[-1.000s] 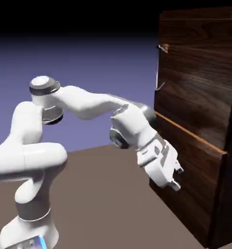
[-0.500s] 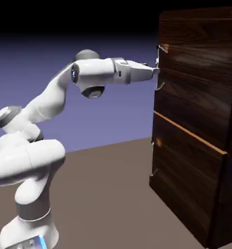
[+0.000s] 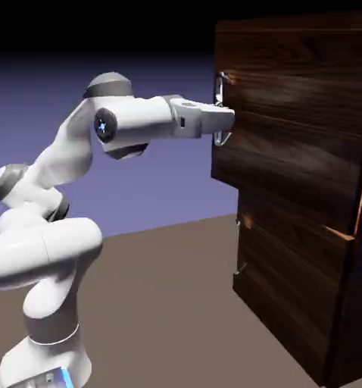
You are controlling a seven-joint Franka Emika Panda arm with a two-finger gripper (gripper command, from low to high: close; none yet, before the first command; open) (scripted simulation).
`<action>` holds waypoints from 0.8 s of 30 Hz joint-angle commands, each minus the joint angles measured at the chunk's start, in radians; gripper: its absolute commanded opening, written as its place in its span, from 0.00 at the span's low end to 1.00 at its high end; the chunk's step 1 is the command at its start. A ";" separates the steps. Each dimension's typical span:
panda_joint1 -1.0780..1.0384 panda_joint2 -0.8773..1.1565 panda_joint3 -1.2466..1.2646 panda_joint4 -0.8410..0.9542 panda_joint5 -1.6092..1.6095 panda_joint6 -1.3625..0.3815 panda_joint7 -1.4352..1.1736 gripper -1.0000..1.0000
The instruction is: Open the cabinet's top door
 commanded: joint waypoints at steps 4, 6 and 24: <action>-0.075 0.003 -0.070 -0.046 -0.008 -0.173 -0.018 0.00; -0.107 -0.021 -0.113 -0.063 -0.029 -0.260 -0.044 0.00; -0.366 -0.623 -0.398 0.064 -0.515 -0.946 -0.521 0.00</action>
